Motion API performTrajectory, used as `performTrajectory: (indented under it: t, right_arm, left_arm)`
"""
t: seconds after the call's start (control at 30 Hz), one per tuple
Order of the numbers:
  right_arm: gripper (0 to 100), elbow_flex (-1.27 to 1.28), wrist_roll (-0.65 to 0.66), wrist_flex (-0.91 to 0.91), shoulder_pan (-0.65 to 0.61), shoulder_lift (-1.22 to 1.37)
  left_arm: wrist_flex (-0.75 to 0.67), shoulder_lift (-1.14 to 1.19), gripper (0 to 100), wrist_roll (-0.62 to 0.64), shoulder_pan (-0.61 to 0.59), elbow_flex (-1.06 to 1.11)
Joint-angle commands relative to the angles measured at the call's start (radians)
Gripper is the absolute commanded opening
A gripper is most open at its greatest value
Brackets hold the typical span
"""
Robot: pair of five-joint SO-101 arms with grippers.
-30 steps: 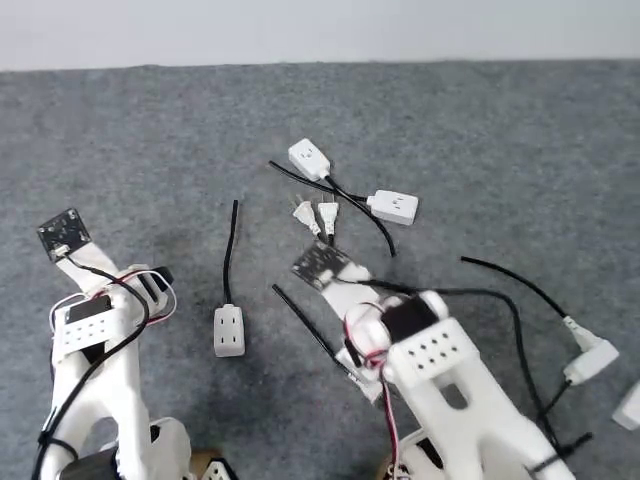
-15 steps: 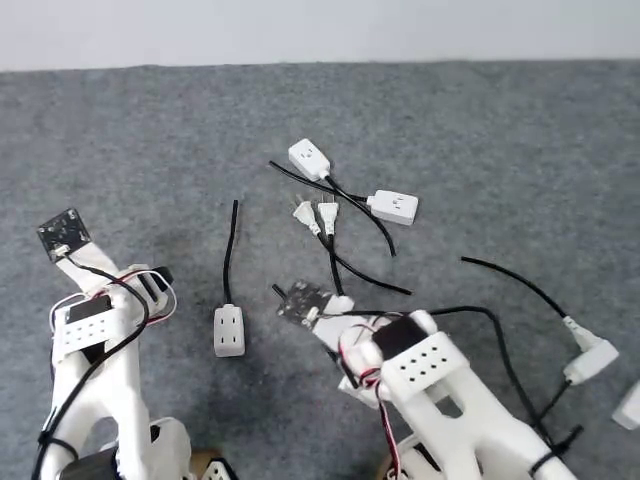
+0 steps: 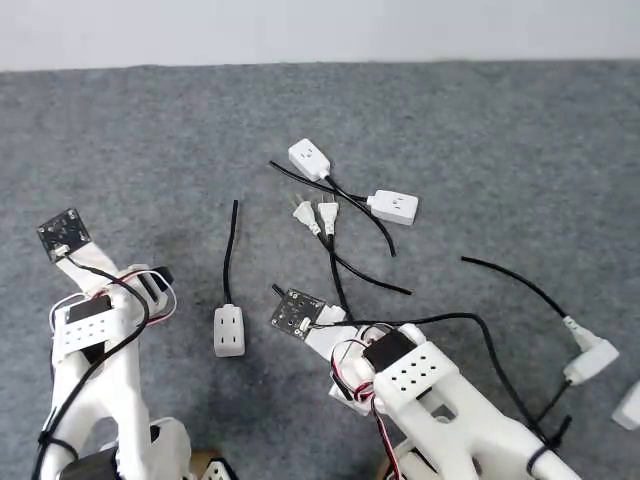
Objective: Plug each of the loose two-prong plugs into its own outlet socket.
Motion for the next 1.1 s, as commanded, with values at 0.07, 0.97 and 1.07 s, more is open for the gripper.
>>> performTrajectory:
  t: [0.07, 0.97, 1.07]
  right_arm:
    - [13.9, -0.043, 0.034, -0.012, -0.001, 0.093]
    - [0.8, -0.213, -0.074, -0.007, 0.028, 0.217]
    - [0.8, -0.213, -0.074, 0.004, 0.159, 0.114]
  left_arm:
    - [-0.015, 0.002, 27, 0.014, -0.003, -0.044]
    - [-0.012, 0.002, 27, 0.014, -0.003, -0.042]
    - [-0.012, 0.002, 27, 0.014, -0.003, -0.042]
